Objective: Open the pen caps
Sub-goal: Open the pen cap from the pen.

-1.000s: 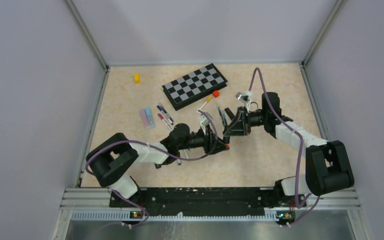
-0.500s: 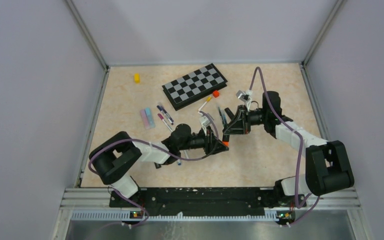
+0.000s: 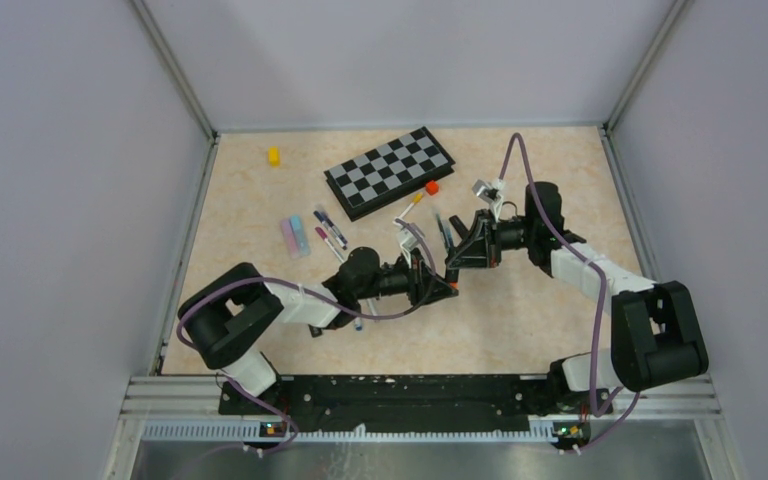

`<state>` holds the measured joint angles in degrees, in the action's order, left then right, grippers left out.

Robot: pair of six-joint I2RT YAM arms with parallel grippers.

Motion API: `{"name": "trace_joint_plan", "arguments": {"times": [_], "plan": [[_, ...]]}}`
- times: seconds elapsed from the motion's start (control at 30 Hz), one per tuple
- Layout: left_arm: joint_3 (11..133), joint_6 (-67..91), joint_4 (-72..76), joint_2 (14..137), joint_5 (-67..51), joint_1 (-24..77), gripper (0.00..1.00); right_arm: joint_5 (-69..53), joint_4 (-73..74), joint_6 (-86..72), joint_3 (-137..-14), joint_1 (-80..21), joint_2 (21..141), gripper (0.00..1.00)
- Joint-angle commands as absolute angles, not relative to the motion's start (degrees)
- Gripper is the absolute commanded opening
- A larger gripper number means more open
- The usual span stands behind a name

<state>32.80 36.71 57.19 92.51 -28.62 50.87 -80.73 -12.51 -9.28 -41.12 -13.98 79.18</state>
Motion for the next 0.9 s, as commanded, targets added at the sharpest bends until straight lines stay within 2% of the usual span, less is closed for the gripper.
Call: {"name": "trace_joint_plan", "arguments": {"times": [0.0, 0.03, 0.07, 0.23, 0.7, 0.87], "plan": [[32.2, 37.7, 63.2, 90.8, -28.7, 50.5, 0.12, -81.7, -15.6, -8.6, -41.0, -14.0, 77.5, 0.00], [31.9, 37.7, 63.7, 90.7, -28.8, 50.5, 0.03, -81.7, -15.6, -8.6, -41.1, -14.0, 77.5, 0.00], [31.5, 37.7, 64.3, 90.6, -29.0, 50.5, 0.00, -81.8, -15.6, -8.7, -41.2, -14.0, 77.4, 0.00], [29.6, 37.8, 66.6, 90.4, -30.5, 50.2, 0.00, -81.5, -15.4, -10.9, -43.6, -13.9, 77.2, 0.00], [27.2, 38.6, 64.0, 88.1, -37.6, 49.8, 0.00, -77.8, -6.8, -13.0, -66.0, -12.9, 80.9, 0.00], [25.5, 37.3, 62.0, 84.3, -36.5, 49.6, 0.00, -73.8, 4.9, -4.4, -70.1, -12.5, 81.0, 0.00]]}}
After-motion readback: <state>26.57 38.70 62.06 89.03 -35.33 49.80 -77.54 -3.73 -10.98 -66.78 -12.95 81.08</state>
